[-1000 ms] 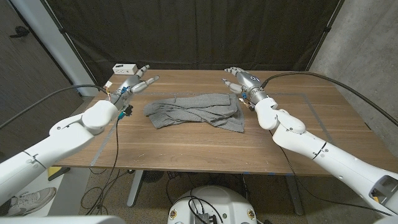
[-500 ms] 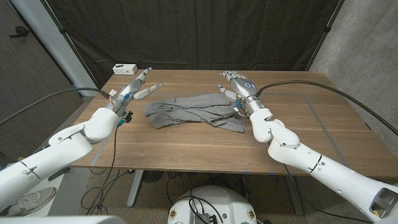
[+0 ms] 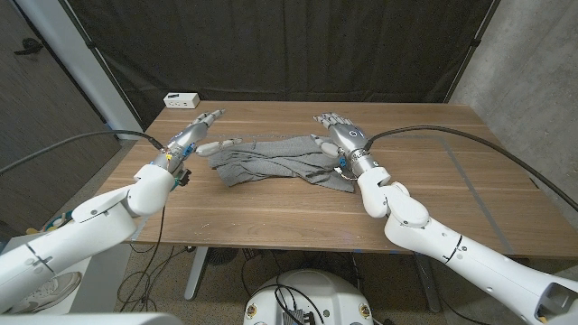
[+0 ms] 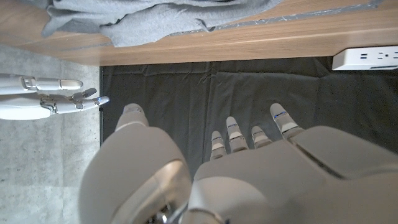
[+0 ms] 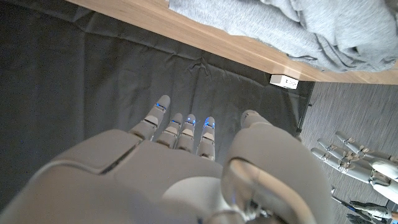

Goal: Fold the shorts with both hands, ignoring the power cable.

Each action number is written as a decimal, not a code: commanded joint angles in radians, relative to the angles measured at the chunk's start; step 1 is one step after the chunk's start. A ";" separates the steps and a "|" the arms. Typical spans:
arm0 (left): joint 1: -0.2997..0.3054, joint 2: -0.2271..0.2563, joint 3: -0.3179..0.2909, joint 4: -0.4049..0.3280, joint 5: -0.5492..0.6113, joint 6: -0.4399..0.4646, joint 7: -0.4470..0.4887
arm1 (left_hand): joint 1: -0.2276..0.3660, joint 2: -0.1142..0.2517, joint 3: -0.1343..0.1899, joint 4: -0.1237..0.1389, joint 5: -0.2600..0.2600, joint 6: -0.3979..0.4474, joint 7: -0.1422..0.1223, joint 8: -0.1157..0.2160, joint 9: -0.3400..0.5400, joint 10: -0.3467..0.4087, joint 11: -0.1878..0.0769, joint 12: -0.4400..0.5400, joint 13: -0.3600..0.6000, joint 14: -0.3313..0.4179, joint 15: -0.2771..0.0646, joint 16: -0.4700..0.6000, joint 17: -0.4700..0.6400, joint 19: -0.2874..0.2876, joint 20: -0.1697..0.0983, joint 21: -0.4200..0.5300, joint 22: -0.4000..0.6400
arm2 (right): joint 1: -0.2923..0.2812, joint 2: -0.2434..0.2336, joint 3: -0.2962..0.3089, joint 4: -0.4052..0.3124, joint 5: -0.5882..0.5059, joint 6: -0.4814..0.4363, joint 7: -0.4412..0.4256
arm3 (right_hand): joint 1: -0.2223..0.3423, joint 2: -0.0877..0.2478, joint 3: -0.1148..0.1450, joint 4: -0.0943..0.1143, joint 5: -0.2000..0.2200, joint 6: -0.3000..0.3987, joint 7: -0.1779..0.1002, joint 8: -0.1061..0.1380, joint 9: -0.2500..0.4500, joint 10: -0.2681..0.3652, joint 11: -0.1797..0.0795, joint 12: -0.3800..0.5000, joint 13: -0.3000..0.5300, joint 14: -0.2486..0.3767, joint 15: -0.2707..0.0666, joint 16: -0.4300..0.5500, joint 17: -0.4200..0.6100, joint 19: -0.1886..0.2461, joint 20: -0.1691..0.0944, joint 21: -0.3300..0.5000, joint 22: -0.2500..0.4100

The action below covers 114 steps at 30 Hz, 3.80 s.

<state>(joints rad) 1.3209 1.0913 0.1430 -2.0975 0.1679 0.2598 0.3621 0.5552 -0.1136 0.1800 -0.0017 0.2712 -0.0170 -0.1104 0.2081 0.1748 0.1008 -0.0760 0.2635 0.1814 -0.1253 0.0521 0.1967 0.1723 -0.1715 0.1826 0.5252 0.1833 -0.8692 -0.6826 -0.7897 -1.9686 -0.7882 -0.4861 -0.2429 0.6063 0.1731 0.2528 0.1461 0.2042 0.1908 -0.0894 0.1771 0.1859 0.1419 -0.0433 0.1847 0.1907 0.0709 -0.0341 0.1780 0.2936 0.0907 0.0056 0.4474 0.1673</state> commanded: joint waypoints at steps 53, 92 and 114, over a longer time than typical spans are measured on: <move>-0.197 0.002 0.331 -0.033 0.350 0.377 -0.161 | 0.252 -0.037 -0.142 -0.113 0.207 0.433 0.030 0.031 0.006 0.404 -0.063 0.004 0.004 0.252 -0.082 0.016 -0.001 0.122 0.013 -0.047 0.001 | -0.026 0.023 -0.047 0.048 0.045 -0.026 0.164 | -0.055 0.009 0.021 0.011 0.013 -0.007 -0.002 0.010 0.000 0.019 0.001 0.011 -0.002 0.017 -0.049 0.015 -0.045 -0.008 -0.016 -0.034 0.002; -0.408 -0.069 0.540 0.045 0.559 0.438 -0.461 | 0.289 -0.039 -0.212 -0.118 0.236 0.490 0.067 0.002 0.008 0.477 -0.074 -0.018 0.008 0.314 -0.093 0.012 0.001 0.140 0.006 -0.073 0.004 | 0.000 0.024 -0.064 0.106 0.166 -0.016 0.150 | -0.097 0.011 0.034 0.016 0.014 -0.007 0.008 0.010 -0.001 0.038 0.007 0.013 -0.002 0.053 -0.046 0.025 -0.074 -0.020 -0.020 -0.065 0.002; -0.422 -0.161 0.626 0.167 0.897 0.470 -0.415 | 0.531 0.181 -0.126 -0.152 0.163 0.736 -0.031 0.017 0.007 0.698 -0.130 -0.009 0.009 0.475 -0.219 0.020 -0.003 0.262 -0.091 -0.057 0.011 | 0.031 0.009 -0.084 0.111 0.196 -0.023 0.207 | -0.116 0.018 0.059 0.012 0.015 0.048 0.012 0.028 -0.002 0.073 0.009 0.021 -0.002 0.084 -0.050 0.031 -0.093 0.019 -0.029 -0.072 0.003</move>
<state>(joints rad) 0.9114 0.9927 0.7169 -2.0209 0.9286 0.7261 -0.0831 1.0205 0.0323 0.0266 -0.1377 0.4623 0.6709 -0.1179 0.2156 0.1812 0.7624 -0.2039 0.2555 0.1885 0.3219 -0.0412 0.2157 0.1676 0.0674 0.1011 0.4558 0.1887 -0.8577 -0.6667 -0.8607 -1.8582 -0.6123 -0.4989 -0.0930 0.5022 0.1904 0.2995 0.1569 0.2119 0.2104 -0.0752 0.1928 0.1814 0.1934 -0.0330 0.1964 0.1865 0.1371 -0.0370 0.1973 0.2031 0.0887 -0.0230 0.3792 0.1677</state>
